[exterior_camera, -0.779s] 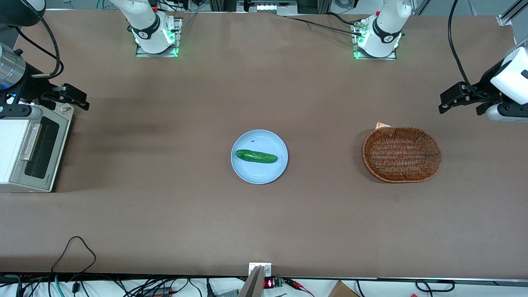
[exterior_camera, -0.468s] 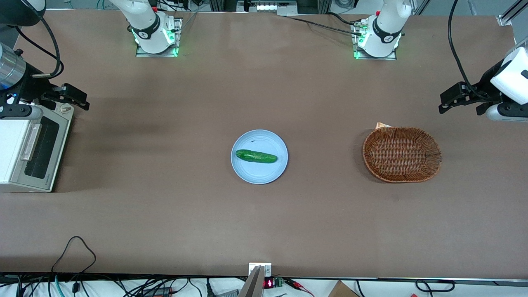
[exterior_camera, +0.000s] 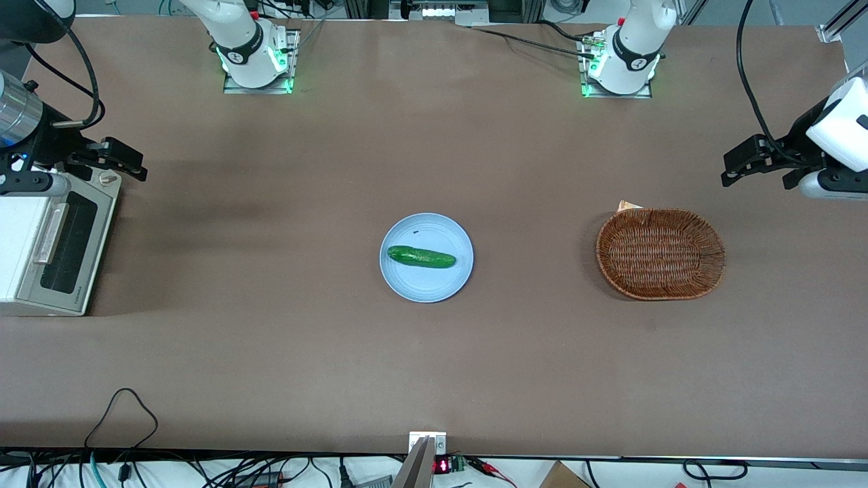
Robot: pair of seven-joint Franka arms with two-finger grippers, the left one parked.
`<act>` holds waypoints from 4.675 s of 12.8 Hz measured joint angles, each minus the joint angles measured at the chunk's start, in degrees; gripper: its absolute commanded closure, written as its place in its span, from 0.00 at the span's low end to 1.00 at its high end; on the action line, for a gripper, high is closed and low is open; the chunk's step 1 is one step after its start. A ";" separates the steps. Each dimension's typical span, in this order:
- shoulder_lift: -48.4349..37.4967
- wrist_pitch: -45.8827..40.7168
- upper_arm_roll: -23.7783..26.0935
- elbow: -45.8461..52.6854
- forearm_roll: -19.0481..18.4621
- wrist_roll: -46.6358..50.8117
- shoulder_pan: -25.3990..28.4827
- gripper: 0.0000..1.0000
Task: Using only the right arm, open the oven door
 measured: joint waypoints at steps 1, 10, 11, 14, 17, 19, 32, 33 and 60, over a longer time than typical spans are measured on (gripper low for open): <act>0.00 -0.02 0.00 0.00 0.01 0.00 0.00 0.01; 0.85 -1.38 0.01 0.00 0.03 0.06 -0.01 0.01; 1.15 -1.38 0.01 0.00 0.03 0.15 -0.01 0.01; 1.47 -1.38 0.02 0.00 0.05 0.16 0.00 0.52; 1.47 -2.02 0.19 0.00 0.05 0.12 0.02 0.95; 1.47 -2.84 0.18 0.00 0.05 0.06 0.00 1.00; 6.19 -8.58 -0.12 0.74 -24.33 0.05 -0.11 1.00; 7.95 -7.95 -0.04 0.72 -29.01 0.05 0.01 1.00; 19.12 22.55 -0.63 -12.85 -59.75 23.46 -9.02 0.99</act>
